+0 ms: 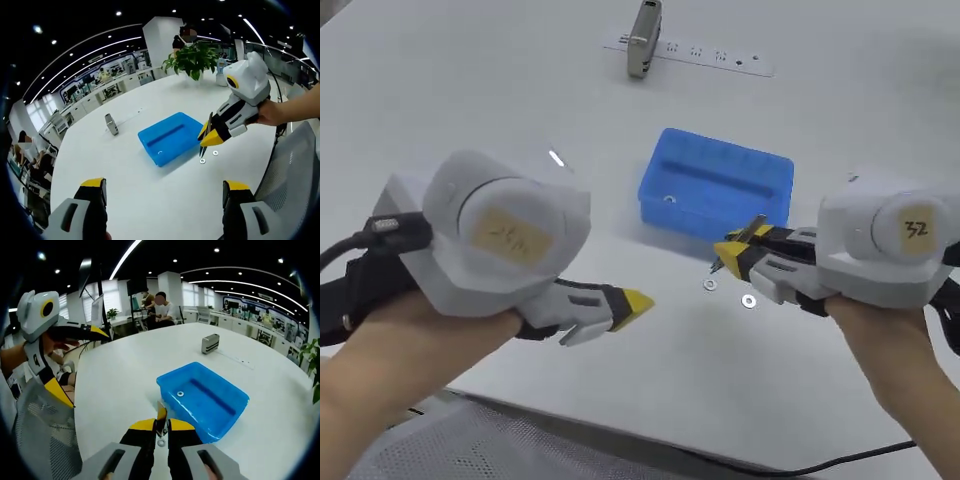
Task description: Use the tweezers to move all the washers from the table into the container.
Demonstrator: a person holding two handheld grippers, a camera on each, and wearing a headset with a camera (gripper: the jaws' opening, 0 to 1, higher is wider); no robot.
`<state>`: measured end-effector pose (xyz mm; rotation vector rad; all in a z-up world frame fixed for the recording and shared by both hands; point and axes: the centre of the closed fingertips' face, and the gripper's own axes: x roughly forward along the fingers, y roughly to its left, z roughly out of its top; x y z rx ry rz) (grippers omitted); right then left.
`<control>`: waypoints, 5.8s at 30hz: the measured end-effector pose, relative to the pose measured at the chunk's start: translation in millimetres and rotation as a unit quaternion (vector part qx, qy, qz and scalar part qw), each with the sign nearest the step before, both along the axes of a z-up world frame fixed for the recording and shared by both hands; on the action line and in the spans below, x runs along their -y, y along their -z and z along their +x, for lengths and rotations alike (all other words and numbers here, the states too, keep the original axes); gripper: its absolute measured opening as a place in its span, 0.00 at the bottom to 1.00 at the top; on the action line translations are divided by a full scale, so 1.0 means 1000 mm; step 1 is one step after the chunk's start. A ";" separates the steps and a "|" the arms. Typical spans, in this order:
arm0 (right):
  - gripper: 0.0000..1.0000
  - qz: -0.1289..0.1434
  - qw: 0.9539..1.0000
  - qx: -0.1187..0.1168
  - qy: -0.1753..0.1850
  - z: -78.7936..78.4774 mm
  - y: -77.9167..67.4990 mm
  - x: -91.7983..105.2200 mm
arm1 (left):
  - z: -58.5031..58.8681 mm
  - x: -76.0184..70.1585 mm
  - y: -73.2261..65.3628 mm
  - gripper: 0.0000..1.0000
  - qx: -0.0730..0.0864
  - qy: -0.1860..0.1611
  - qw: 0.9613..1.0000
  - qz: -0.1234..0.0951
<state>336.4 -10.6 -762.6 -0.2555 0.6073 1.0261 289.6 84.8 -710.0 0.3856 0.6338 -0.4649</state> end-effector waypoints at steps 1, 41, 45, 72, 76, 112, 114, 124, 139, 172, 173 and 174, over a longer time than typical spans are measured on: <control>0.05 -0.002 1.000 0.000 0.001 0.000 0.002 0.000 | 0.000 0.000 0.001 0.99 -0.001 0.000 1.000 0.002; 0.03 -0.008 1.000 0.015 -0.011 0.004 -0.018 -0.009 | 0.002 -0.010 0.001 0.98 0.004 -0.004 1.000 0.019; 0.03 0.015 1.000 0.024 -0.008 0.011 -0.036 -0.013 | 0.004 -0.008 -0.001 0.98 0.006 -0.003 1.000 0.019; 0.04 0.016 0.997 0.059 0.050 0.064 -0.040 -0.012 | 0.001 -0.013 0.007 0.98 -0.003 -0.008 1.000 0.019; 0.04 0.005 0.997 0.049 0.051 0.066 -0.025 -0.013 | 0.000 -0.013 0.008 0.98 -0.005 -0.008 1.000 0.018; 0.05 0.025 0.997 0.026 0.075 0.067 -0.021 -0.001 | -0.002 -0.017 0.006 0.98 -0.007 -0.010 1.000 0.024; 0.05 0.044 0.996 0.026 0.077 0.065 -0.034 0.002 | -0.002 -0.018 0.006 0.98 -0.006 -0.011 1.000 0.025; 0.04 0.053 0.995 0.037 0.079 0.036 -0.055 0.024 | -0.001 -0.019 0.003 0.98 0.000 -0.012 1.000 0.026; 0.05 -0.003 0.995 -0.001 0.095 -0.003 -0.004 0.053 | -0.002 -0.013 -0.002 0.98 0.004 -0.009 1.000 0.021; 0.04 -0.028 0.996 -0.007 0.082 -0.004 0.013 0.048 | -0.004 -0.014 -0.002 0.98 0.006 -0.010 1.000 0.023; 0.04 -0.030 0.996 -0.009 0.079 -0.005 0.013 0.048 | -0.004 -0.014 -0.002 0.98 0.005 -0.010 1.000 0.023; 0.04 -0.032 0.997 -0.010 0.076 -0.005 0.012 0.047 | -0.005 -0.014 -0.003 0.98 0.005 -0.010 1.000 0.024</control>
